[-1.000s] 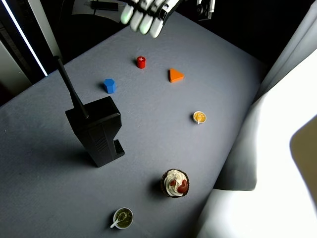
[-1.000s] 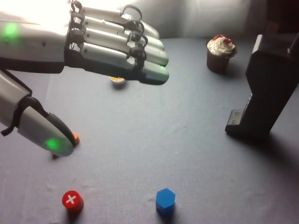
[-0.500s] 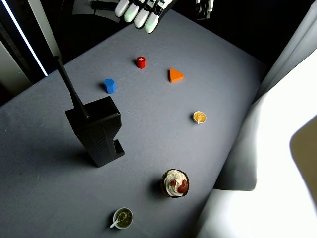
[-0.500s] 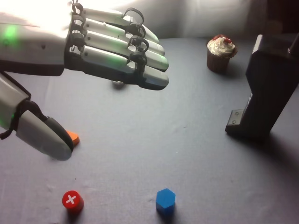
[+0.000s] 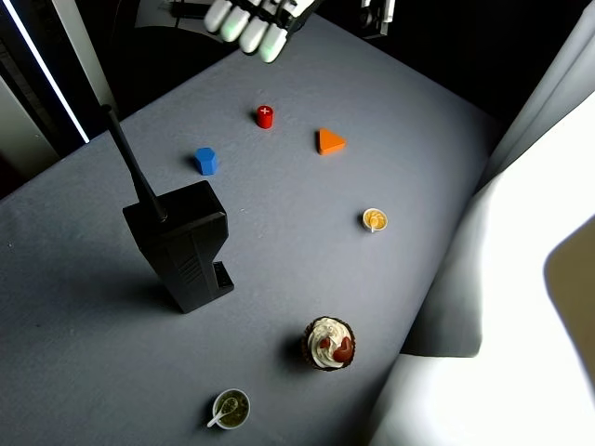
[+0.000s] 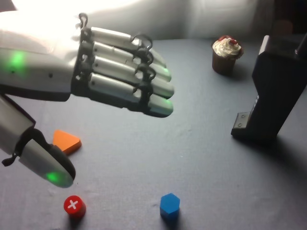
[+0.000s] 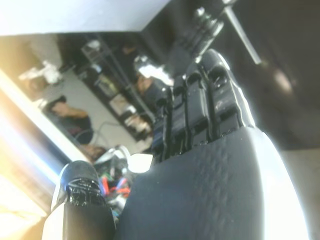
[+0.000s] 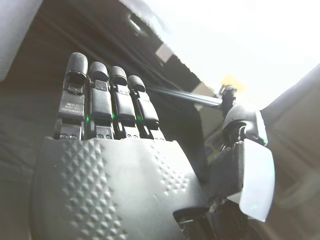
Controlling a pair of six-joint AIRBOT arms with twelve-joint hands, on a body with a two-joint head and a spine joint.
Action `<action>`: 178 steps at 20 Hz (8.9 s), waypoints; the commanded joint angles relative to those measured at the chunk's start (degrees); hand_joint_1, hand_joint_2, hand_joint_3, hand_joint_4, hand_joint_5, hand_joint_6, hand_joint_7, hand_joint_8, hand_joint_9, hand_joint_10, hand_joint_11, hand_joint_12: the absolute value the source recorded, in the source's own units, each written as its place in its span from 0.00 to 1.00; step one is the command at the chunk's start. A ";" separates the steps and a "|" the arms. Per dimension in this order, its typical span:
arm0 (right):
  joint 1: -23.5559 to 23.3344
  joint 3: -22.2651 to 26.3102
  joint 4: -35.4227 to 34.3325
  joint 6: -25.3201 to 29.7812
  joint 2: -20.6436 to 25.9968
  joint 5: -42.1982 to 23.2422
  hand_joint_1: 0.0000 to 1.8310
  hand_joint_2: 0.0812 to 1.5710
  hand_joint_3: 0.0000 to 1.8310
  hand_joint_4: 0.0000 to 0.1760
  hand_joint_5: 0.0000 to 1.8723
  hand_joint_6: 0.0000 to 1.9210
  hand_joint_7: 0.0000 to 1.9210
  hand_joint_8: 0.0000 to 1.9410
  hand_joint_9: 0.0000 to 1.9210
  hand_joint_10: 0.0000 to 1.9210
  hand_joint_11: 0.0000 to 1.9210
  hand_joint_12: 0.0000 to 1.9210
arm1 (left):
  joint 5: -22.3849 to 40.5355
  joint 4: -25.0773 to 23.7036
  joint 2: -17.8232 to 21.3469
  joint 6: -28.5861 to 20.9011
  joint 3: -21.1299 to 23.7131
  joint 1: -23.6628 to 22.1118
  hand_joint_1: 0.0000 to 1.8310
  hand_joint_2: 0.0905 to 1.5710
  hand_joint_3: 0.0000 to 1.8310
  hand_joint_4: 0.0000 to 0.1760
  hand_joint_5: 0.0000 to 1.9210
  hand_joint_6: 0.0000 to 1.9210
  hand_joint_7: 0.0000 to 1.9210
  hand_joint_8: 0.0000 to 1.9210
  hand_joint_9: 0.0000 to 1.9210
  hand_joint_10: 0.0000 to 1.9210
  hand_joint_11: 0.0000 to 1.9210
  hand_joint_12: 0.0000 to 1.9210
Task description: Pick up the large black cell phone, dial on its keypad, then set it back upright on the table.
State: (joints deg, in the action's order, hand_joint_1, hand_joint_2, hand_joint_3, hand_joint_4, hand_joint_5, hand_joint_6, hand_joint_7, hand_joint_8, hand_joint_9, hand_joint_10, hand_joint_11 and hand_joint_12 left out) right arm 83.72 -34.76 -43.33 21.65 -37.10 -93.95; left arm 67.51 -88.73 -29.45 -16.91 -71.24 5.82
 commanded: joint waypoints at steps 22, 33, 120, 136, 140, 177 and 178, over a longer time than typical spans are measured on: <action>-20.51 -13.83 12.39 -3.85 -8.99 11.22 0.34 0.57 0.00 0.00 0.00 0.00 0.00 0.00 0.02 0.00 0.00 0.12 | -1.55 11.60 0.27 -1.63 0.05 -0.95 0.00 0.66 0.00 0.00 0.09 0.00 0.08 0.00 0.08 0.00 0.00 0.29; -28.36 -15.12 15.74 -5.22 -9.66 15.89 0.37 0.57 0.00 0.00 0.00 0.00 0.00 0.00 0.00 0.00 0.00 0.00 | -1.08 11.10 0.24 -2.21 0.14 -1.00 0.00 0.66 0.00 0.00 0.08 0.00 0.08 0.00 0.07 0.00 0.00 0.26; -50.27 -22.45 26.27 -5.05 -12.27 19.45 0.75 0.72 0.00 0.00 0.45 0.49 0.44 0.63 0.47 0.71 0.52 0.62 | -5.86 6.33 -1.36 -2.80 0.72 -0.56 0.21 0.77 0.01 0.00 0.09 0.00 0.11 0.00 0.11 0.00 0.00 0.23; -50.99 -21.72 30.14 -3.18 -10.75 19.37 0.75 0.72 0.00 0.00 0.48 0.44 0.46 0.61 0.47 0.71 0.53 0.62 | -28.58 6.81 -5.53 3.12 7.19 -0.95 0.74 0.73 0.00 0.16 0.03 0.00 0.43 0.68 0.43 1.00 0.37 1.00; -51.02 -21.84 30.42 -3.19 -10.75 19.37 0.75 0.72 0.00 0.00 0.45 0.48 0.44 0.63 0.47 0.71 0.54 0.60 | -32.71 8.80 -6.59 6.29 9.75 -0.74 0.74 0.73 0.00 0.11 0.04 0.00 0.44 0.67 0.44 1.00 0.40 1.00; -52.32 -21.92 30.46 -3.93 -12.73 19.36 0.75 0.71 0.00 0.00 0.49 0.45 0.46 0.62 0.46 0.69 0.48 0.63 | -46.24 13.13 -6.62 12.01 12.38 -0.57 0.73 0.74 0.00 0.00 0.04 0.00 0.43 0.69 0.45 0.98 0.40 1.00; -52.32 -22.23 30.46 -3.93 -12.73 19.36 0.75 0.71 0.00 0.00 0.49 0.44 0.46 0.62 0.46 0.70 0.47 0.64 | -46.22 13.13 -6.66 12.02 11.80 -0.35 0.73 0.74 0.00 0.00 0.04 0.00 0.43 0.69 0.45 0.98 0.40 1.00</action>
State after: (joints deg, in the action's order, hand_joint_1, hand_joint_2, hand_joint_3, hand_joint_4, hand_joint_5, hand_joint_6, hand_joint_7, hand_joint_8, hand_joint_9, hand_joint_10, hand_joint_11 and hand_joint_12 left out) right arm 32.29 -56.80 -12.16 16.43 -50.39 -66.11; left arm 19.42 -77.17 -36.27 -5.02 -59.35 6.68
